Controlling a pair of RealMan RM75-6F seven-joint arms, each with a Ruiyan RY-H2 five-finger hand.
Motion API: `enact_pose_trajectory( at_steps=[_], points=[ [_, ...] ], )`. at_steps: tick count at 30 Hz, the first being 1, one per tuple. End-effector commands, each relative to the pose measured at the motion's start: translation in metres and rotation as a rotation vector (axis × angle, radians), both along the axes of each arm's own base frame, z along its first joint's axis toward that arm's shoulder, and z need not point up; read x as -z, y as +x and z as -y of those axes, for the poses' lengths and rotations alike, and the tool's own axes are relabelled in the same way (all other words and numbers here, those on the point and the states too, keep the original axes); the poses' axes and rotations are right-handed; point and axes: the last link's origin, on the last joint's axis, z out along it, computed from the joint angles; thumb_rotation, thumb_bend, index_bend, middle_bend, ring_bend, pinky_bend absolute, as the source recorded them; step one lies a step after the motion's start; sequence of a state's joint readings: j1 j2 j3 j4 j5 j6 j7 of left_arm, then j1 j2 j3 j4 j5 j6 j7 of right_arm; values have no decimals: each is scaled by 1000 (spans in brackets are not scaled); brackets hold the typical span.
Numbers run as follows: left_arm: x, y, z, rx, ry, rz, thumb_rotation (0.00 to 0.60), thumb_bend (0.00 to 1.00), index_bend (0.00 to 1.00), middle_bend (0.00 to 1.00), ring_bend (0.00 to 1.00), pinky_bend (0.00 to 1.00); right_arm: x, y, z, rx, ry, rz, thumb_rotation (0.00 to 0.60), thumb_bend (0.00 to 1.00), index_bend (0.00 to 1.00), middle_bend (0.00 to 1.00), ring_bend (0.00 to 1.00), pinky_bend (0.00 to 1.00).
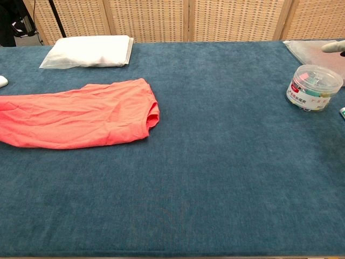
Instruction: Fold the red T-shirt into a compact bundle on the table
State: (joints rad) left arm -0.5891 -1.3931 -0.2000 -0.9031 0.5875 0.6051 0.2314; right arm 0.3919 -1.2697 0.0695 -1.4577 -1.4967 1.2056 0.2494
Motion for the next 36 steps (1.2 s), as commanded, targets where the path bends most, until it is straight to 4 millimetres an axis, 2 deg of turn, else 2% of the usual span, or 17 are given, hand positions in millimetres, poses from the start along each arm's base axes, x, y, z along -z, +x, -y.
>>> enact_pose_trajectory(
  at_steps=[1,4,6,13,20,22,25,28,36],
  points=[
    [-9,-17,5,-34,5,14,600,487,776,0,0,0,0,0,0,0,0,0,600,0,0,0,0,0],
    [-14,-18,6,-24,7,34,600,487,777,0,0,0,0,0,0,0,0,3,600,0,0,0,0,0],
    [-17,-12,5,6,17,60,600,487,776,0,0,0,-1,1,0,0,0,3,600,0,0,0,0,0],
    [-22,48,9,238,61,229,600,486,777,0,0,0,-3,2,-1,-4,-2,11,600,0,0,0,0,0],
    [-7,99,4,395,22,322,600,480,776,0,0,0,-4,2,-1,-5,0,18,600,0,0,0,0,0],
    [-2,109,1,417,12,326,600,480,776,0,0,0,-4,2,-1,-5,1,20,600,0,0,0,0,0],
    [11,129,-7,459,-7,329,600,479,776,0,0,0,-5,2,-1,-6,1,22,600,0,0,0,0,0],
    [37,159,-20,499,-39,355,600,480,776,0,0,0,-6,2,-1,-5,1,24,600,0,0,0,0,0],
    [85,208,-39,571,-102,312,600,479,776,0,0,0,-7,1,-1,-3,2,30,600,0,0,0,0,0]
  ],
)
